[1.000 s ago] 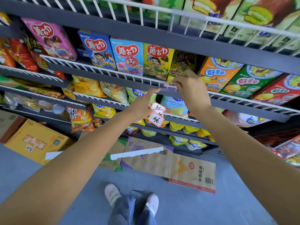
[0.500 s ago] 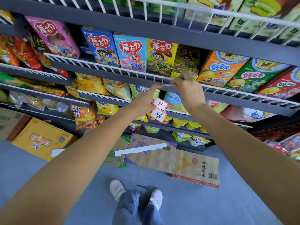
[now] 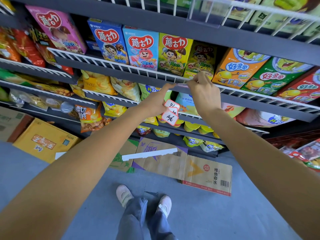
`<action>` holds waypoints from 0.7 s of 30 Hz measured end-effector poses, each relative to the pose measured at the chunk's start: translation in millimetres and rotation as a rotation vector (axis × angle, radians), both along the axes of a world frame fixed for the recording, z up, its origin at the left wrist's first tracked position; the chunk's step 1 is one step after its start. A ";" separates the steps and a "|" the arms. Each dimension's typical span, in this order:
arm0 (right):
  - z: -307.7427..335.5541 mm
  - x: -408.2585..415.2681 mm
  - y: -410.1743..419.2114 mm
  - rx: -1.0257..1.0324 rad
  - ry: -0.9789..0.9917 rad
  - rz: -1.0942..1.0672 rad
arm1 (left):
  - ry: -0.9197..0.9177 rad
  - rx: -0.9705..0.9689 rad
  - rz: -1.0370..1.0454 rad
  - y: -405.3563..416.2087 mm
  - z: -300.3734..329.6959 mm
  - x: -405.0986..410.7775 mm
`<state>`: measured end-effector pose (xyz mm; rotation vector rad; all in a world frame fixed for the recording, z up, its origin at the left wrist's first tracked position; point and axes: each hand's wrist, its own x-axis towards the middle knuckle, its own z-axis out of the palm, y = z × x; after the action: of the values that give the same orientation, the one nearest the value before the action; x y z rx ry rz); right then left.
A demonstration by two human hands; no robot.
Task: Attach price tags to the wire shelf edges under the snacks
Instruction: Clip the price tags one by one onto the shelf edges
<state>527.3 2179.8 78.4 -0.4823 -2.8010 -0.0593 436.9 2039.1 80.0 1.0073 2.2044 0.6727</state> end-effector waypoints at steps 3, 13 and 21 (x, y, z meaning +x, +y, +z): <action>2.9 0.3 -3.5 -0.020 0.006 -0.041 | -0.005 -0.012 -0.003 1.2 4.8 -1.8; 39.8 1.7 1.1 -0.528 -0.032 -0.122 | 0.071 0.273 0.280 -4.5 43.2 -6.8; 97.5 21.1 -18.4 -1.364 0.217 -0.120 | 0.028 0.486 0.338 -2.5 93.0 14.8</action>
<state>548.4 2161.4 175.9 -0.8214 -2.1752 1.7839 451.7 2036.6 173.0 0.8701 2.3111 1.4059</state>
